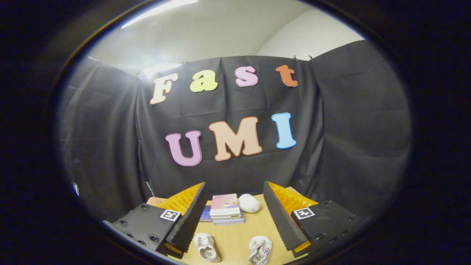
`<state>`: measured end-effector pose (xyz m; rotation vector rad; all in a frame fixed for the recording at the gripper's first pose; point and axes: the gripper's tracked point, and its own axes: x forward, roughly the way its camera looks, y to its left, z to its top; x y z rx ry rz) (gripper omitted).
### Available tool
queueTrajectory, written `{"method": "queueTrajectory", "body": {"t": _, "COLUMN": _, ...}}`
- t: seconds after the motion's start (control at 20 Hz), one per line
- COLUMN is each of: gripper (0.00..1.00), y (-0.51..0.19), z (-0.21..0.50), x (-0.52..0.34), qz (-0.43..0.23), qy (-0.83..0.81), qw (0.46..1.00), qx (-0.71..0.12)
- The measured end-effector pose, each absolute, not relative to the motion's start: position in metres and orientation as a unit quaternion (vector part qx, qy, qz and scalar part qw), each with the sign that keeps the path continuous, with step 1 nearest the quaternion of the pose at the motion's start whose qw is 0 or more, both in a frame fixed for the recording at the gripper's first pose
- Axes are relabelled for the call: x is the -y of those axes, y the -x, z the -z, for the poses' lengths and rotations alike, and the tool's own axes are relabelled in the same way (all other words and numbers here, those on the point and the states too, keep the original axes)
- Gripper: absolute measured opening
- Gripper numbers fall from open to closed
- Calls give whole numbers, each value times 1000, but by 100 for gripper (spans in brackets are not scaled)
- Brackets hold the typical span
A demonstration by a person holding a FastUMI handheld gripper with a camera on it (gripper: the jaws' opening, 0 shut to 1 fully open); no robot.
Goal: Open the storage box then place both shoes into the box .Put the left shoe in first, then the right shoe, with the right side of both shoes facing outward in a uniform manner.
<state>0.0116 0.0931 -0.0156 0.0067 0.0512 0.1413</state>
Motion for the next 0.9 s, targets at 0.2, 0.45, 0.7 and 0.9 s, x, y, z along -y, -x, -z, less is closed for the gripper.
{"method": "queueTrajectory", "body": {"t": 0.2, "gripper": 96, "y": -30, "z": 18, "x": -109, "qz": -91, "qy": -14, "qw": 995, "qx": -28}}
{"method": "queueTrajectory", "body": {"t": 0.45, "gripper": 96, "y": -44, "z": 32, "x": -117, "qz": -99, "qy": -24, "qw": 994, "qx": -45}}
{"method": "queueTrajectory", "body": {"t": 0.7, "gripper": 97, "y": -48, "z": 52, "x": -124, "qz": -118, "qy": -58, "qw": 989, "qx": -69}}
{"method": "queueTrajectory", "body": {"t": 0.9, "gripper": 98, "y": -46, "z": 82, "x": -140, "qz": -149, "qy": -104, "qw": 977, "qx": -111}}
